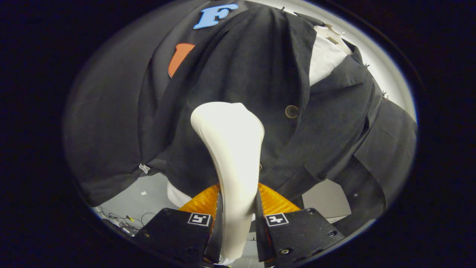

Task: Iron the clothes twice with a garment steamer, once on the left side and once on the right side.

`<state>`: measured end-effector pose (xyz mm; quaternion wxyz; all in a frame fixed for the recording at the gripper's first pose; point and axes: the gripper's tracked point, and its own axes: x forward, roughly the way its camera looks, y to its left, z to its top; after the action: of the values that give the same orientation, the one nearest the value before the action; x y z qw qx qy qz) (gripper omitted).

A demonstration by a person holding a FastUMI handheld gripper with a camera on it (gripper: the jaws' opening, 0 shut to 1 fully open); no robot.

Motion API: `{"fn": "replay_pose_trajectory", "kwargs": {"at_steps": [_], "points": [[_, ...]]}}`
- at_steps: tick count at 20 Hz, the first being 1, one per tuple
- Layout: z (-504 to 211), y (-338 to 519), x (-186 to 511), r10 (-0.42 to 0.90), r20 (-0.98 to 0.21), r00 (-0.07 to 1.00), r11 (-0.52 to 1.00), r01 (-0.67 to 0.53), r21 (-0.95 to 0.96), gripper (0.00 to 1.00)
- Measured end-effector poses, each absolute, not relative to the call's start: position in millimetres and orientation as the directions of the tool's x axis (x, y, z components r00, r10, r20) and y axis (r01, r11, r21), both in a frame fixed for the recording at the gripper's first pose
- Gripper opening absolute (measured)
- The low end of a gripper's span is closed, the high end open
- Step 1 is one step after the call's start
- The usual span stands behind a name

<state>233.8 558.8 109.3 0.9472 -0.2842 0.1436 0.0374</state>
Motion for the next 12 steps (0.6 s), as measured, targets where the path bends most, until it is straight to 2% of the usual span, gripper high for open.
{"fn": "replay_pose_trajectory", "kwargs": {"at_steps": [12], "points": [[34,558,252,-0.035,-0.384,0.923,0.807,-0.201,-0.556,0.40]]}}
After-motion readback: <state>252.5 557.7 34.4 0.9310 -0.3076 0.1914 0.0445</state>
